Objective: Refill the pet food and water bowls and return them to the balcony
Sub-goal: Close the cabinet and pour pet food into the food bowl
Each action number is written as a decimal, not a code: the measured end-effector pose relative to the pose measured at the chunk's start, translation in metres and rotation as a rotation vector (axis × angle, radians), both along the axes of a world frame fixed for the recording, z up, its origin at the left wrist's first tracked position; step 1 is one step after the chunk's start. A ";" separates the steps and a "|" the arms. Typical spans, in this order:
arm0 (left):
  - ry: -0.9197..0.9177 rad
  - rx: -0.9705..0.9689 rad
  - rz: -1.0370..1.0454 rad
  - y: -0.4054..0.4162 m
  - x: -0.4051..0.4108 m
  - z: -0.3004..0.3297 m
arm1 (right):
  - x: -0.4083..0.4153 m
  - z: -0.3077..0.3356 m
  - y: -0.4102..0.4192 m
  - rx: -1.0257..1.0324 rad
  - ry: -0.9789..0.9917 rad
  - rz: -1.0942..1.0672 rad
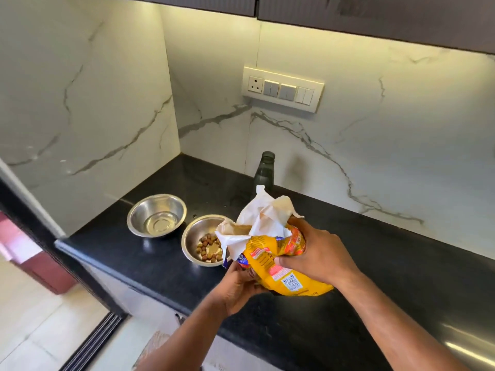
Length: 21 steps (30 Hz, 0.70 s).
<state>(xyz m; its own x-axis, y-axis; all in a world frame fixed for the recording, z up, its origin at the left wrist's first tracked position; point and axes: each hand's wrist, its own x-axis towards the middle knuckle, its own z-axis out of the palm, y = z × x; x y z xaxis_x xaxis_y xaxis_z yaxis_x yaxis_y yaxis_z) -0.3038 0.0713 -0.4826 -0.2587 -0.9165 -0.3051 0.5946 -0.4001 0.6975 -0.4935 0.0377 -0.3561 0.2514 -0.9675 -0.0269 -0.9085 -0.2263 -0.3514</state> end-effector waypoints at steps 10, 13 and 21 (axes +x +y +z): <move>0.096 0.053 0.053 0.003 0.004 -0.018 | 0.029 0.005 -0.026 0.061 0.198 0.113; 0.155 0.049 0.046 -0.001 0.009 -0.017 | 0.041 0.009 -0.034 0.092 0.229 0.128; 0.241 0.071 0.003 -0.008 0.020 -0.030 | 0.070 0.017 -0.054 0.143 0.331 0.145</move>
